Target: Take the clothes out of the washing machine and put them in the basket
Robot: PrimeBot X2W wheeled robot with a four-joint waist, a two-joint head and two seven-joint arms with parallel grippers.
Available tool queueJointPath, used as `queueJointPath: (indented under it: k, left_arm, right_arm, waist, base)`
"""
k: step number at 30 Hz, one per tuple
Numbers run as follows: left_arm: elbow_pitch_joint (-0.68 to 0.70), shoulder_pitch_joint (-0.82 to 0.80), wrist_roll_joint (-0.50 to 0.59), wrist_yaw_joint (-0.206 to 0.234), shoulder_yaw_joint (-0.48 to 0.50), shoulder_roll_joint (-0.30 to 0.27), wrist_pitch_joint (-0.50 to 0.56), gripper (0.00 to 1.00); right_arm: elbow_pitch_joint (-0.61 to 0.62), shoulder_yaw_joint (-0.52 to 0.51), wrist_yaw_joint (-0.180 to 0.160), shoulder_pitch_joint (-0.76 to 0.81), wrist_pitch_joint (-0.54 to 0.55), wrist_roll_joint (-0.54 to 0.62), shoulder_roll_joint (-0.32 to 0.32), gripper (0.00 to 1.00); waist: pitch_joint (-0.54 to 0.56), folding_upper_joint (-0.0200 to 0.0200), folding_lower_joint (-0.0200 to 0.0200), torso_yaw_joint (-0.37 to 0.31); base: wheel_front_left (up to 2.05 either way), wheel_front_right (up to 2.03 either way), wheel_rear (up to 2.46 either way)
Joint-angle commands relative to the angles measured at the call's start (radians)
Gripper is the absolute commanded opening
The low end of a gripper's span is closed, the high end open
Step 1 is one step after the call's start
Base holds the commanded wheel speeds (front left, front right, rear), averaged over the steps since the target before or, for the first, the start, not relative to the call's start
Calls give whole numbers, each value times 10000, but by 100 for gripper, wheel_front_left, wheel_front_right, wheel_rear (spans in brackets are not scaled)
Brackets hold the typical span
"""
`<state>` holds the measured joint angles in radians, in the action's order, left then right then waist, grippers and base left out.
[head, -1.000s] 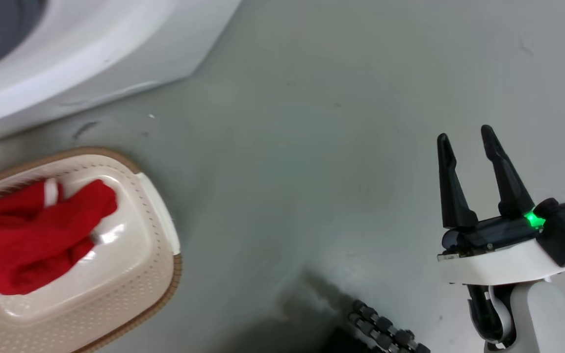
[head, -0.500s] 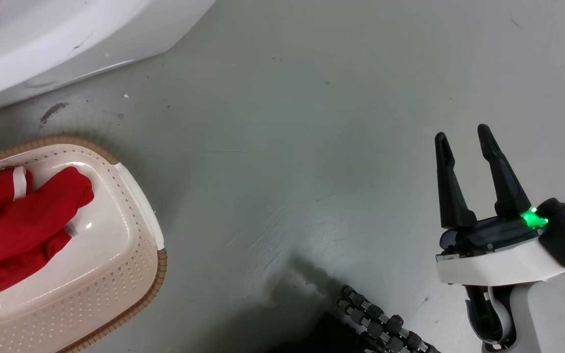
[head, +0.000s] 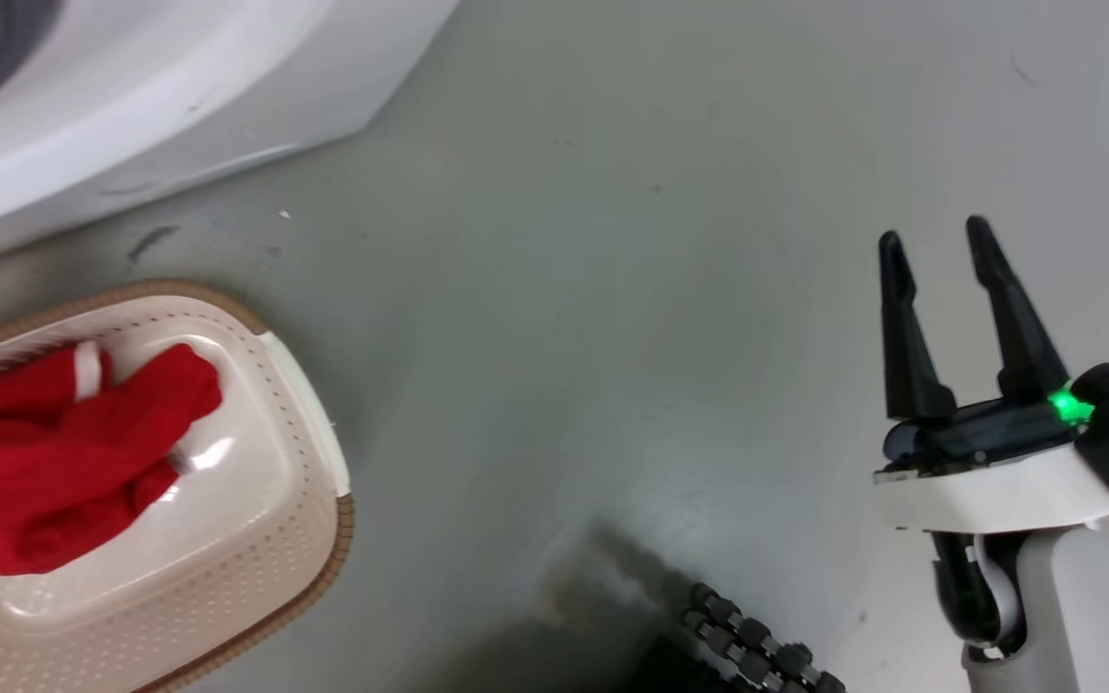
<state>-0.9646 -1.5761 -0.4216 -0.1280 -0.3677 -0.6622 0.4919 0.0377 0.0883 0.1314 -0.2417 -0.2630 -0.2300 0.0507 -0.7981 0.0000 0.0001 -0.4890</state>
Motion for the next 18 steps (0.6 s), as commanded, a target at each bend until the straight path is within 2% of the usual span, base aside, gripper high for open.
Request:
queueJointPath:
  k: [1,4,7,8,9,18]
  left_arm:
    - [64,334,-279,-21,-165,99,-422,0]
    - [175,722,-510,-18,-536,152,-1134,0]
    - [246,1399,-852,-20,-917,479,-2017,0]
    - [373,2156,-1309,-16,-1199,607,-2788,0]
    - [432,2426,-1474,-18,-1269,620,-3085,0]
    - [861,5311,-2400,-9,-1763,1063,-5247,0]
  right_arm:
    - [-15,-214,-14,-101,-27,196,-10,100]
    - [-46,-468,-14,-133,-27,467,-12,100]
    - [-96,-818,-14,5,-26,761,-7,100]
    - [-184,-1011,-14,158,-27,1060,-6,100]
    - [-224,-1035,-14,212,-27,1157,-6,100]
    - [-482,-1298,-14,749,-27,1942,-6,100]
  waist:
    - [478,0,-1,417]
    - [870,0,-1,764]
    - [1428,0,-1,1240]
    - [1998,0,-1,1645]
    - [2203,0,-1,1754]
    - [4276,0,-1,2689]
  base:
    - [0,0,0]
    - [0,0,0]
    - [0,0,0]
    - [0,0,0]
    - [0,0,0]
    - [0,0,0]
